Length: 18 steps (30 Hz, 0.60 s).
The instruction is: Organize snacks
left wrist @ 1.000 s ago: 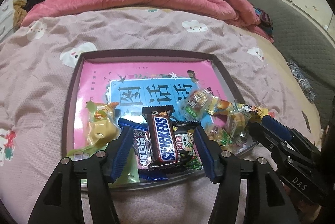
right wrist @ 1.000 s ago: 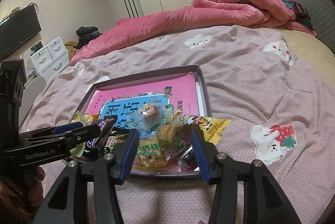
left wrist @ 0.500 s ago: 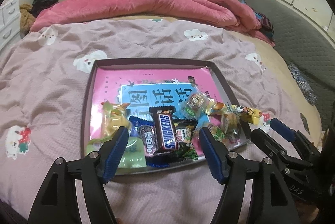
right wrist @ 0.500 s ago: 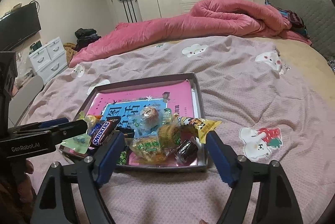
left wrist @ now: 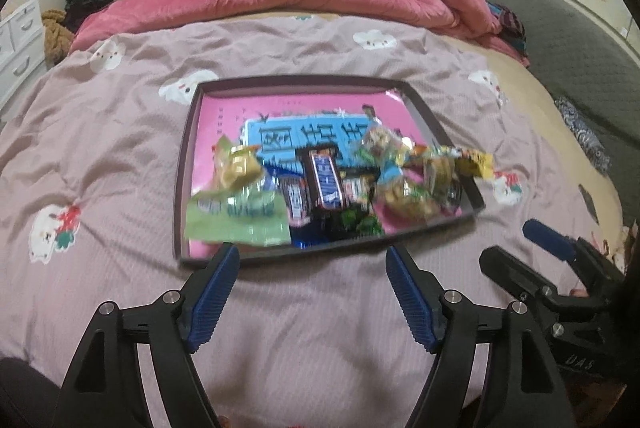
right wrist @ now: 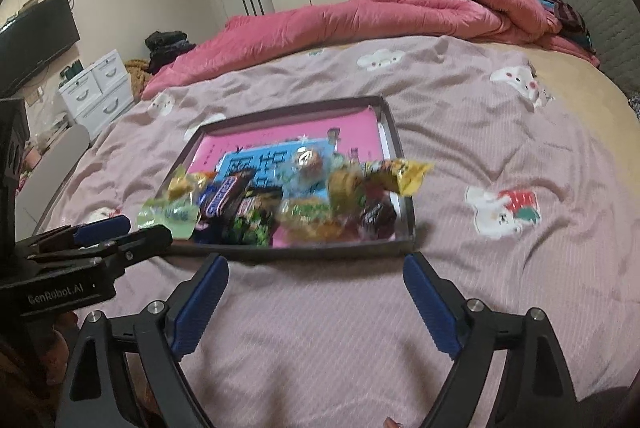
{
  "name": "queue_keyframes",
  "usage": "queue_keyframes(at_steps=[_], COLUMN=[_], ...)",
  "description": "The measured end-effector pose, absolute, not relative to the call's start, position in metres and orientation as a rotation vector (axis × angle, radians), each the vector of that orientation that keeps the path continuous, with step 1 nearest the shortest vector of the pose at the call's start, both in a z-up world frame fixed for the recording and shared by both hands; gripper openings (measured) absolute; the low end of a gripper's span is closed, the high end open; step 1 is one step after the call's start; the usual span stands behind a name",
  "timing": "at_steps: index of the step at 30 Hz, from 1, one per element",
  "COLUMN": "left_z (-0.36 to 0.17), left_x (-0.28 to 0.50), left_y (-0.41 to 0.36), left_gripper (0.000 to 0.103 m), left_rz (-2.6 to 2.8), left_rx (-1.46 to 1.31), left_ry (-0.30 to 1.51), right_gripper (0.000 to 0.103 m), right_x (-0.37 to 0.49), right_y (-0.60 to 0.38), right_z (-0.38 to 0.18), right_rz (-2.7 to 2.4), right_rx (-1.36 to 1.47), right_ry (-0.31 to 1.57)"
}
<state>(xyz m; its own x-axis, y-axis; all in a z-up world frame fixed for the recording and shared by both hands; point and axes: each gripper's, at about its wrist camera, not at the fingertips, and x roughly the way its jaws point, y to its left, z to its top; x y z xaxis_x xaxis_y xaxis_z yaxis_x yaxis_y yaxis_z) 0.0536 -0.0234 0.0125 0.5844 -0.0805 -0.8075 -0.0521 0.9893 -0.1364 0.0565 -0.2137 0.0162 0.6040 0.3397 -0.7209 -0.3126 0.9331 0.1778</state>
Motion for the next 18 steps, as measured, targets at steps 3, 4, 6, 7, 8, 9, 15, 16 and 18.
queue_keyframes(at_steps=[3, 4, 6, 7, 8, 9, 15, 16, 18], left_z=[0.008, 0.007, 0.007, 0.006, 0.006, 0.007, 0.008, 0.008, 0.008], left_x=[0.045, 0.042, 0.037, 0.034, 0.032, 0.031, 0.023, 0.021, 0.021], left_y=[-0.024, -0.024, -0.023, -0.023, -0.024, -0.024, -0.023, -0.022, -0.022], left_gripper=[0.077, 0.077, 0.077, 0.077, 0.077, 0.078, 0.079, 0.079, 0.079], left_rz=[-0.013, -0.008, 0.000, 0.004, 0.008, 0.008, 0.005, 0.005, 0.003], left_rx=[-0.161, -0.164, -0.165, -0.164, -0.163, -0.165, -0.174, -0.176, -0.180], left_ry=[0.966, 0.969, 0.970, 0.970, 0.970, 0.969, 0.959, 0.959, 0.958], right_gripper=[0.089, 0.089, 0.089, 0.089, 0.089, 0.089, 0.090, 0.090, 0.090], right_x=[0.049, 0.048, 0.043, 0.043, 0.040, 0.039, 0.033, 0.032, 0.031], right_y=[-0.212, -0.211, -0.210, -0.210, -0.210, -0.209, -0.209, -0.210, -0.211], right_z=[0.017, 0.017, 0.017, 0.017, 0.016, 0.016, 0.017, 0.018, 0.019], right_rz=[0.373, 0.374, 0.370, 0.369, 0.367, 0.366, 0.359, 0.357, 0.352], right_rx=[0.023, 0.022, 0.015, 0.015, 0.014, 0.014, 0.011, 0.011, 0.013], right_ry=[0.843, 0.844, 0.847, 0.848, 0.851, 0.854, 0.841, 0.835, 0.827])
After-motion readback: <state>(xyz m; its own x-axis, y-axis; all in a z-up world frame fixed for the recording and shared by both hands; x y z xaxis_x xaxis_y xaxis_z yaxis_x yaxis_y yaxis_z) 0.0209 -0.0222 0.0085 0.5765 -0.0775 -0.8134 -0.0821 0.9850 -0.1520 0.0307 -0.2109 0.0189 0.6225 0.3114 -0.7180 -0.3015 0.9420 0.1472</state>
